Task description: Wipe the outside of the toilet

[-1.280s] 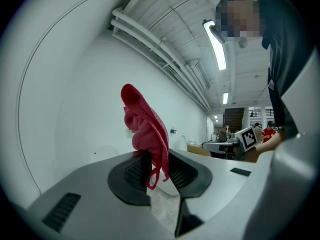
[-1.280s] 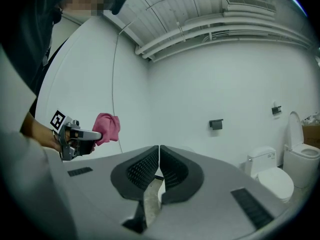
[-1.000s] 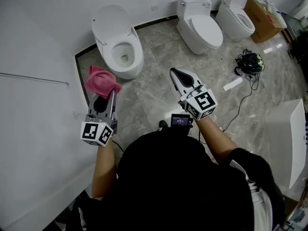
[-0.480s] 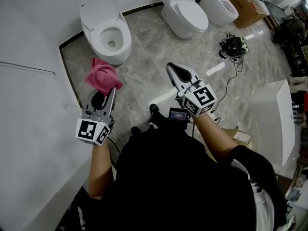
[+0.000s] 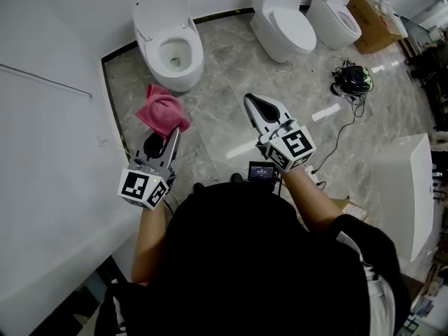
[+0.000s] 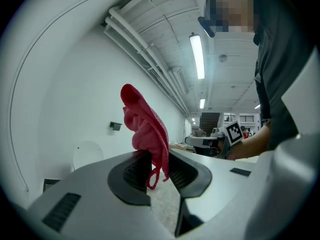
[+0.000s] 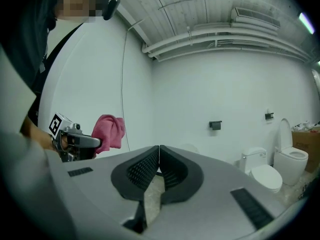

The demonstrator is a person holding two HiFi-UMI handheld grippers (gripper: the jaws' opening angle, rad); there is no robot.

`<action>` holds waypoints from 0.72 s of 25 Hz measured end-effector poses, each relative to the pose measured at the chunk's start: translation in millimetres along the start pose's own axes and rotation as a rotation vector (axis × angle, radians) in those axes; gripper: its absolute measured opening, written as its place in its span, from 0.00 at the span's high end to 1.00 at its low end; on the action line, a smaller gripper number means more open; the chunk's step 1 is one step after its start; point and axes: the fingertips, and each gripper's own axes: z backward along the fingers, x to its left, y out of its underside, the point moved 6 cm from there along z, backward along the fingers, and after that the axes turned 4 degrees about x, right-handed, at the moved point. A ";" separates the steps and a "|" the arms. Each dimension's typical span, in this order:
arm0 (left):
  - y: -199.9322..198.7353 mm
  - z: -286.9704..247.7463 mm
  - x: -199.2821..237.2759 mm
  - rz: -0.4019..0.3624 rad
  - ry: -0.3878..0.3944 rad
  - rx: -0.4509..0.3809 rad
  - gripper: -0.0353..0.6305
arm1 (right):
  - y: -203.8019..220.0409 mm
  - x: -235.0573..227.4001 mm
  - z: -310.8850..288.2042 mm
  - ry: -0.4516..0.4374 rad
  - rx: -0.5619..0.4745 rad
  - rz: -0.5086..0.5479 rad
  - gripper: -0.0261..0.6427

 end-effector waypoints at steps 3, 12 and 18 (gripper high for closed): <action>-4.3 -10.6 -14.7 0.031 -0.012 -0.004 0.80 | -3.1 -11.1 6.1 -0.023 -0.032 -0.010 0.91; -8.8 -33.6 -46.5 0.022 0.000 0.027 0.80 | 16.2 -39.6 37.7 -0.023 -0.038 -0.058 0.91; -7.3 -47.3 -59.7 0.027 0.025 0.034 0.80 | 14.8 -50.1 48.7 -0.020 -0.050 -0.054 0.91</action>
